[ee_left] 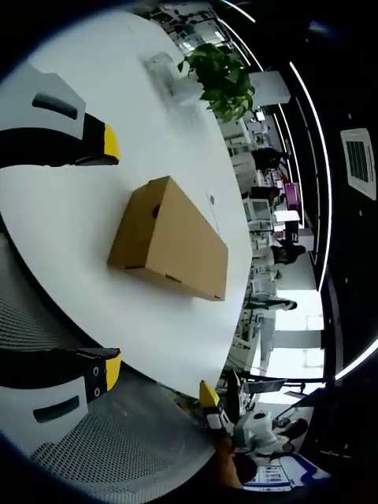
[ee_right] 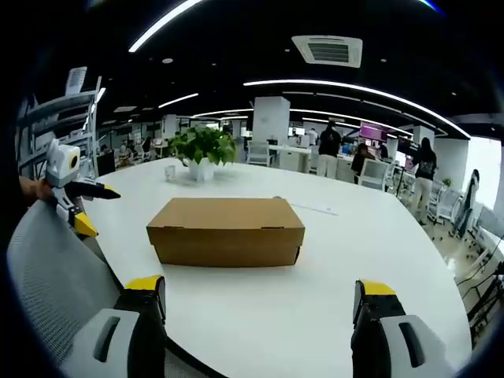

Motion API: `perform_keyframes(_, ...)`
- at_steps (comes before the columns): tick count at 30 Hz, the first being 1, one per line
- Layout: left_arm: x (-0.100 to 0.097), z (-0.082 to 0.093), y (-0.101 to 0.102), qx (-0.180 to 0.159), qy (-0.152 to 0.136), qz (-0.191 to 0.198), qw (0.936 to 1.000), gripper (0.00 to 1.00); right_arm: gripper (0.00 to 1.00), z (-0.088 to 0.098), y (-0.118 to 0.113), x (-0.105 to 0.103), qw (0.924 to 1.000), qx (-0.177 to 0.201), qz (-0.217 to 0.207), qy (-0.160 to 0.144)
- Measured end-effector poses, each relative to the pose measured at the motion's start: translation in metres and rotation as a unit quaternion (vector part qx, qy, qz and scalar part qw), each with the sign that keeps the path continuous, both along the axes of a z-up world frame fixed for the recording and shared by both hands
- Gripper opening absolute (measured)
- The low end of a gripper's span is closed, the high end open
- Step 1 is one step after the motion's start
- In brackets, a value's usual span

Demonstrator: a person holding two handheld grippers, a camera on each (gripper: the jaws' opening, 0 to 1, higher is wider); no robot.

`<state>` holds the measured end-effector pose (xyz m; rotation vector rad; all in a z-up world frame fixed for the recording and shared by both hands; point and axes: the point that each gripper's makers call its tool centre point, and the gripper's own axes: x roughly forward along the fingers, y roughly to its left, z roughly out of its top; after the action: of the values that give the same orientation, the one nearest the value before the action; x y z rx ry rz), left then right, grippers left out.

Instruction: Operate the shoe box by opening the lid, removing the specified soft item, and placing it in the target area until the item is outside and the box remains undamaged.

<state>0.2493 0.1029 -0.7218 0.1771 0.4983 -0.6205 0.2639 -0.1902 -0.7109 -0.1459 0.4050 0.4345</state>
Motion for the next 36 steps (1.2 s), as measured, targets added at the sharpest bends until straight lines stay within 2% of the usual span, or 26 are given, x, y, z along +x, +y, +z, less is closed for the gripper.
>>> perform_keyframes(13, 0.0011, 0.0000, 0.0005, 0.004, -0.002, 0.001, 1.0000, 1.00, 0.99, 0.0023, -0.0012, 0.0011, 1.0000, 0.006, -0.004, -0.004)
perform_keyframes(23, 0.0053, -0.0023, 0.0004, 0.008, 0.000, -0.001, 1.0000, 1.00, 0.97, -0.0057, -0.0011, 0.0008, 0.9998, 0.012, -0.006, 0.014)
perform_keyframes(25, 0.0055, -0.0001, 0.0000, -0.001, 0.000, 0.004, 1.0000, 1.00, 0.97, -0.0068, -0.0003, 0.0002, 0.9998, 0.008, -0.002, 0.016)
perform_keyframes(28, 0.0034, -0.0026, 0.0008, 0.012, 0.002, 0.001, 0.9999, 1.00, 0.98, -0.0055, 0.0010, -0.0006, 0.9999, 0.010, 0.001, 0.013)
perform_keyframes(36, 0.0048, 0.0004, -0.0003, -0.003, 0.000, 0.005, 1.0000, 1.00, 0.99, 0.0002, -0.0049, 0.0012, 0.9997, 0.019, -0.015, 0.000)
